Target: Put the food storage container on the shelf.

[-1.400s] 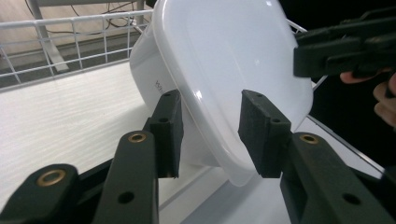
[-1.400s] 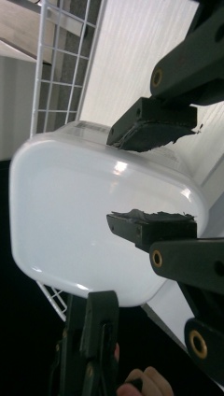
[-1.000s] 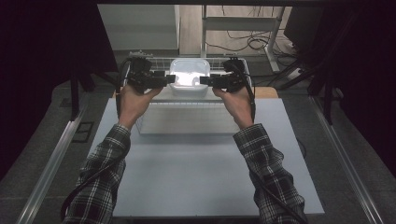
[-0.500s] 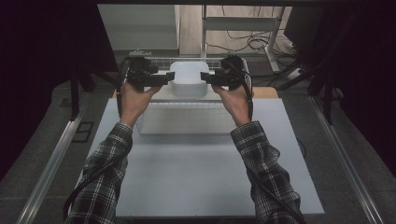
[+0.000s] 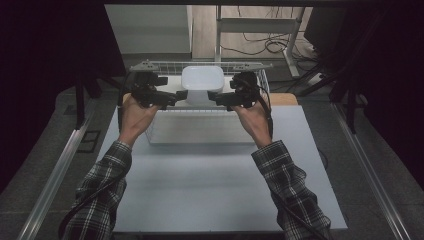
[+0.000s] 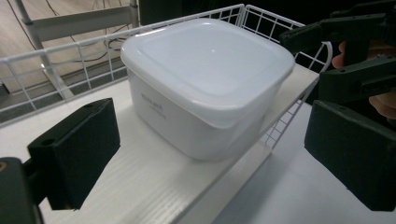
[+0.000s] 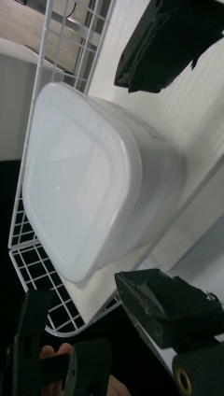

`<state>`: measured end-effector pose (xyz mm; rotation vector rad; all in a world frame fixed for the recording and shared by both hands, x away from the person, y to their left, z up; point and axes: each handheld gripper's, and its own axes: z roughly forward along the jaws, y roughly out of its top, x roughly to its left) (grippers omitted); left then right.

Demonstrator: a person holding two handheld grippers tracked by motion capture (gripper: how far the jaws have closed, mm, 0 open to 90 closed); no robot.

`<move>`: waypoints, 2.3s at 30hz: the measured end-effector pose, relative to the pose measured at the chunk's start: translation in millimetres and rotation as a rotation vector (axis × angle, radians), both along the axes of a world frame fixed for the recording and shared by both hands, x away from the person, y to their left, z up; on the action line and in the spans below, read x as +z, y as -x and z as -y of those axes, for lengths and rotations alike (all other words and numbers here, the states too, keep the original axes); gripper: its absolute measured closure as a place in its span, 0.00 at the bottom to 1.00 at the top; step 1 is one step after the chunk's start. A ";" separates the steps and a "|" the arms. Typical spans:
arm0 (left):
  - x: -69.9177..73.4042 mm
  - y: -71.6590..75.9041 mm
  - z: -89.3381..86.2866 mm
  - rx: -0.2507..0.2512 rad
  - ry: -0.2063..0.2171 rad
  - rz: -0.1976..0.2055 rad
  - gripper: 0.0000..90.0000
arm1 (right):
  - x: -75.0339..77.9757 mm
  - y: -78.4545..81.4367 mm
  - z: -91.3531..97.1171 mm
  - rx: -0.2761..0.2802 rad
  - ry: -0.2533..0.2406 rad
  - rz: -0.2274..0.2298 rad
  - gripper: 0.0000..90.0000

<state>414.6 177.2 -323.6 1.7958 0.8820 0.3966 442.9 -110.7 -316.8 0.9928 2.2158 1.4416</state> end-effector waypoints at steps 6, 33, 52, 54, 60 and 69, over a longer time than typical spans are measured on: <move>-7.9 11.7 -3.6 -0.047 0.018 -0.023 0.04 | -2.7 13.9 -0.2 0.028 0.069 0.026 0.02; -55.7 62.3 7.5 -0.131 -0.008 -0.003 0.04 | -32.1 55.8 20.9 0.108 0.061 0.011 0.00; -101.7 91.5 11.9 -0.184 0.075 -0.023 0.04 | -69.0 82.9 20.9 0.143 0.087 0.041 0.01; -105.9 94.9 11.8 -0.179 0.076 -0.024 0.04 | -74.0 85.1 20.2 0.145 0.090 0.042 0.01; -124.9 104.7 13.6 -0.182 0.063 -0.036 0.04 | -90.2 94.4 21.2 0.151 0.087 0.040 0.00; -158.6 115.9 1.1 -0.137 0.098 -0.044 0.04 | -119.2 104.5 33.6 0.145 0.118 0.046 0.00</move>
